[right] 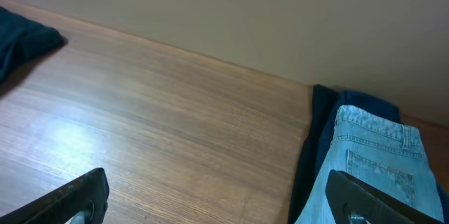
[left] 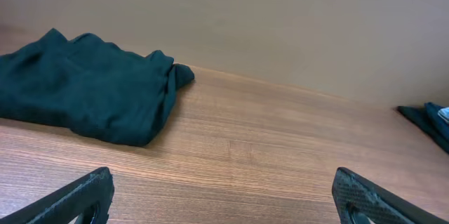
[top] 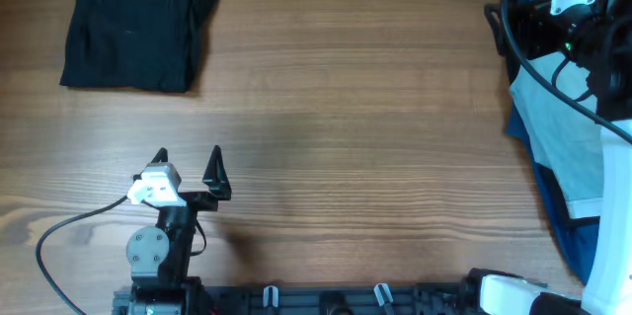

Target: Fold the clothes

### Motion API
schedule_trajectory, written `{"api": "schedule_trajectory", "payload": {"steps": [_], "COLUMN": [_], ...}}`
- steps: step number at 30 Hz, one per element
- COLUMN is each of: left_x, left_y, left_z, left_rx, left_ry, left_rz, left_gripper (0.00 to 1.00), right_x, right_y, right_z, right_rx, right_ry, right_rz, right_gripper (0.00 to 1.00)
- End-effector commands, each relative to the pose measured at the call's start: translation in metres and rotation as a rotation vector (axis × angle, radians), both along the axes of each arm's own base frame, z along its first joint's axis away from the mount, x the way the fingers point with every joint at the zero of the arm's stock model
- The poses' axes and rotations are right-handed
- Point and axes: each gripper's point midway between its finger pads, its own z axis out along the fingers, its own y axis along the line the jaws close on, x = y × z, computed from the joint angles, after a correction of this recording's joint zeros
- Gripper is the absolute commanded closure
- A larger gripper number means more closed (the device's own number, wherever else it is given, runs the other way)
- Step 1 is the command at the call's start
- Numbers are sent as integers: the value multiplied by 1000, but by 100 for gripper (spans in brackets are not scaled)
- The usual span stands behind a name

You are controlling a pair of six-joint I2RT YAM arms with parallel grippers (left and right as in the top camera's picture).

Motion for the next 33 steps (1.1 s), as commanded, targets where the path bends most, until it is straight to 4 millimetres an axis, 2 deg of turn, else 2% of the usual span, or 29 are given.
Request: {"api": "schedule_trajectory", "payload": {"steps": [1, 2, 4, 7, 10, 13, 17, 21, 26, 28, 33], "left_x": [0, 0, 0, 0, 0, 0, 0, 0, 0, 0, 0], "left_y": [3, 3, 3, 3, 3, 3, 3, 3, 3, 3, 3], "left_z": [-1, -1, -1, -1, -1, -1, -1, -1, -1, -1, -1], "left_rx": [-1, -1, -1, -1, -1, -1, -1, -1, -1, -1, -1], "left_ry": [-1, -1, -1, -1, -1, -1, -1, -1, -1, -1, -1], "left_rz": [14, 14, 14, 14, 14, 14, 14, 14, 14, 14, 14], "left_gripper": [0, 0, 0, 0, 0, 0, 0, 0, 0, 0, 0], "right_x": [0, -3, -16, -32, -57, -94, -134, -152, -153, -152, -151], "right_y": [-4, -5, 15, 34, 28, 27, 30, 28, 24, 24, 23], "right_z": [0, 4, 25, 46, 41, 4, -64, -113, -167, -184, -181], "right_rx": [-30, -37, -12, -32, 113, 210, 254, 250, 242, 256, 266], "right_ry": [-4, -15, -92, -304, -456, -530, -527, -547, -520, -502, -520], "right_rz": [-7, -15, 63, 49, -104, -137, -134, -147, -173, -180, -187], "right_gripper": [0, 0, 0, 0, 0, 0, 0, 0, 0, 0, 0]}}
